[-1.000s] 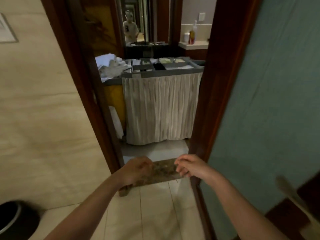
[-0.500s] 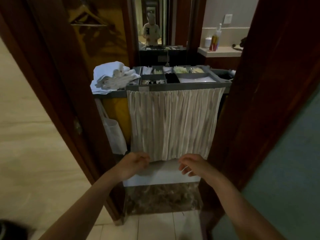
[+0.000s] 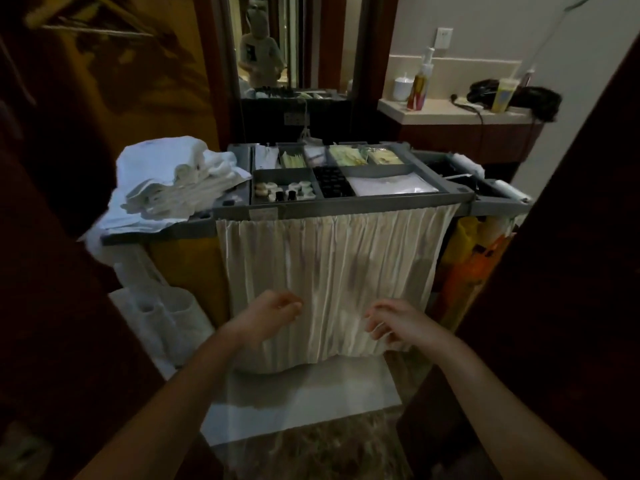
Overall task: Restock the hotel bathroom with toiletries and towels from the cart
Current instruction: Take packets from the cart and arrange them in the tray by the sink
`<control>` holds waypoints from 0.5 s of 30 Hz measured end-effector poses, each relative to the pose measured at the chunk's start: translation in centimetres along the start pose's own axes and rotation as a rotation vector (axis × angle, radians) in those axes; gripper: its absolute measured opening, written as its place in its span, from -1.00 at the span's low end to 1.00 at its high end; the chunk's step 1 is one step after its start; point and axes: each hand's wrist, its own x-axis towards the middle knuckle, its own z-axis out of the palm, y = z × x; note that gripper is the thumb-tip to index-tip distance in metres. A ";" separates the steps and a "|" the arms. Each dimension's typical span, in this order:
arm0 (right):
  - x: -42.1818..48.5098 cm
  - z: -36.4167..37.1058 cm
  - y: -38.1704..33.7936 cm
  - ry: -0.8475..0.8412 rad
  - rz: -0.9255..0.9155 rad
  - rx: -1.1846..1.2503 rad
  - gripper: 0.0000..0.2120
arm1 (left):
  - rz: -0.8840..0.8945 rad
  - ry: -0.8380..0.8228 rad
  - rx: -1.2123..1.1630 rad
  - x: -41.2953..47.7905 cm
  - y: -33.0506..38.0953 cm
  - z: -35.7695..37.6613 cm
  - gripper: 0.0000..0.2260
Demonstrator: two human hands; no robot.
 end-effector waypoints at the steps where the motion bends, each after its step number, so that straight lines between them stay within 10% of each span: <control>1: 1.2 -0.5 -0.6 0.010 -0.004 -0.008 -0.82 | 0.016 -0.022 0.027 1.4 0.1 -0.7 -0.82; 15: 23.1 -9.0 -5.1 0.021 -0.024 0.019 -0.82 | 0.079 -0.036 0.167 25.0 1.3 -5.3 -0.82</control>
